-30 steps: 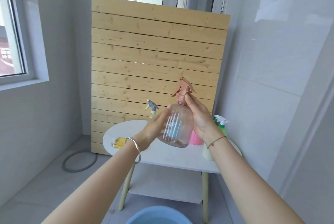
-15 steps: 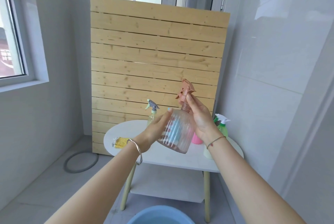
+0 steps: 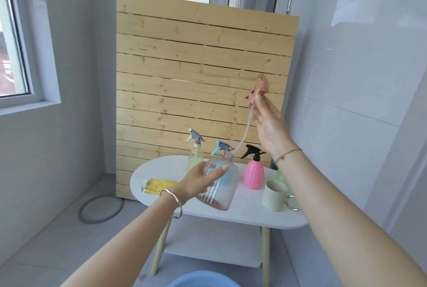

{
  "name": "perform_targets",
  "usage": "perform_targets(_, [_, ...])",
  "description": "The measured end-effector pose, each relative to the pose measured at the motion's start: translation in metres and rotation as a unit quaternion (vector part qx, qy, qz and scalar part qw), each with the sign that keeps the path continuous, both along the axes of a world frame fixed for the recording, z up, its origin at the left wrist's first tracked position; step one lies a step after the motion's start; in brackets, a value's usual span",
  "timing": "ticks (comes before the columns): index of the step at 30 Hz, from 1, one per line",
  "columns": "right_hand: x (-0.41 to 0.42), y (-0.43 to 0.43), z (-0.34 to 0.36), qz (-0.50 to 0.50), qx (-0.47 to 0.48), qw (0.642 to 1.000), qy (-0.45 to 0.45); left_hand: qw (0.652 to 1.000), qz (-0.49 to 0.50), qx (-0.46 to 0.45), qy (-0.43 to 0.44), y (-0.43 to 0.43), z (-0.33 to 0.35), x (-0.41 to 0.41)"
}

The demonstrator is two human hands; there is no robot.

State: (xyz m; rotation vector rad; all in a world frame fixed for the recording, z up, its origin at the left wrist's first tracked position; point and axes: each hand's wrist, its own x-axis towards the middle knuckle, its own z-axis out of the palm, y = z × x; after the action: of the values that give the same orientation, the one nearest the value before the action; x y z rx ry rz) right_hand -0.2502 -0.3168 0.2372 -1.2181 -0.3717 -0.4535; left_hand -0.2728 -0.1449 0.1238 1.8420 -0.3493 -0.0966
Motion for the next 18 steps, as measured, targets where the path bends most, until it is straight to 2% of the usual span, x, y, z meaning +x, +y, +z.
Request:
perform_targets(4, [0.022, -0.007, 0.028, -0.046, -0.068, 0.997, -0.014, 0.999, 0.036, -0.009, 0.022, 0.011, -0.019, 0.020])
perform_targets(8, [0.043, -0.003, 0.010, -0.080, -0.171, 0.982, 0.018, 0.996, 0.066, -0.058, 0.013, 0.015, -0.026, 0.033])
perform_targets(13, [0.083, -0.010, -0.084, -0.049, -0.343, 0.931, 0.115, 0.991, 0.093, -0.097, -0.003, 0.018, -0.046, 0.061])
perform_targets(18, [0.124, -0.011, -0.173, -0.042, -0.461, 0.870, 0.168, 0.989, 0.131, -0.075, 0.003, 0.020, -0.083, 0.084])
